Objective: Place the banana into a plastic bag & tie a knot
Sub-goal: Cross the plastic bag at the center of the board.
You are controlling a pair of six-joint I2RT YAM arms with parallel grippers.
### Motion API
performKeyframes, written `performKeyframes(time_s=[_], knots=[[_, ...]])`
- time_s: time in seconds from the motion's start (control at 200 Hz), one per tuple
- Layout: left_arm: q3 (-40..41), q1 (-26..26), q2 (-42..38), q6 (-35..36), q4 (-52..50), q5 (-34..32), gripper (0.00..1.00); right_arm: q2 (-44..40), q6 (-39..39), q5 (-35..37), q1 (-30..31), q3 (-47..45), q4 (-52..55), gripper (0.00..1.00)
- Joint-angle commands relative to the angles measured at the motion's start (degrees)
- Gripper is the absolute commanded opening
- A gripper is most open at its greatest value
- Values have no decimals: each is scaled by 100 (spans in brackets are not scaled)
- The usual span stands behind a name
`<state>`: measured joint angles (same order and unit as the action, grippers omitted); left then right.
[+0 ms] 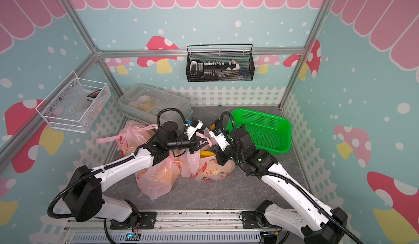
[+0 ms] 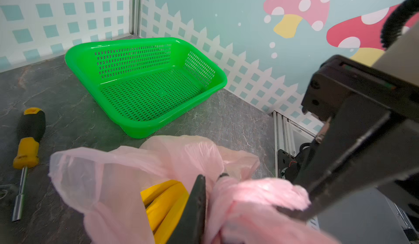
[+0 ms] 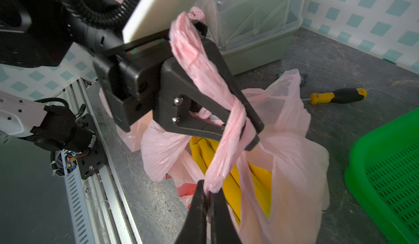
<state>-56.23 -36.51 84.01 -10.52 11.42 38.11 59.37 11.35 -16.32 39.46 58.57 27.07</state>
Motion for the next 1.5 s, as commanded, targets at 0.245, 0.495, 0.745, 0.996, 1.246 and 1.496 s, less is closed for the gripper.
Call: performKeyframes(time_s=[0.245,0.495,0.745,0.996,1.246,1.496], knots=[[340,181,-349,-245,192,-40,19,627,355,352,193,-230,-492,0],[449,193,-456,-302,159,267,20,883,455,1026,193,-246,-873,0],[520,220,-445,-448,315,433,27,884,369,842,193,-444,-1277,0],[241,220,-151,-573,359,509,29,679,223,486,228,-752,-1575,0],[199,218,-108,-568,343,592,12,665,135,597,272,-759,-1554,0],[413,218,-390,-303,395,429,1,324,-464,394,259,-249,-458,33]])
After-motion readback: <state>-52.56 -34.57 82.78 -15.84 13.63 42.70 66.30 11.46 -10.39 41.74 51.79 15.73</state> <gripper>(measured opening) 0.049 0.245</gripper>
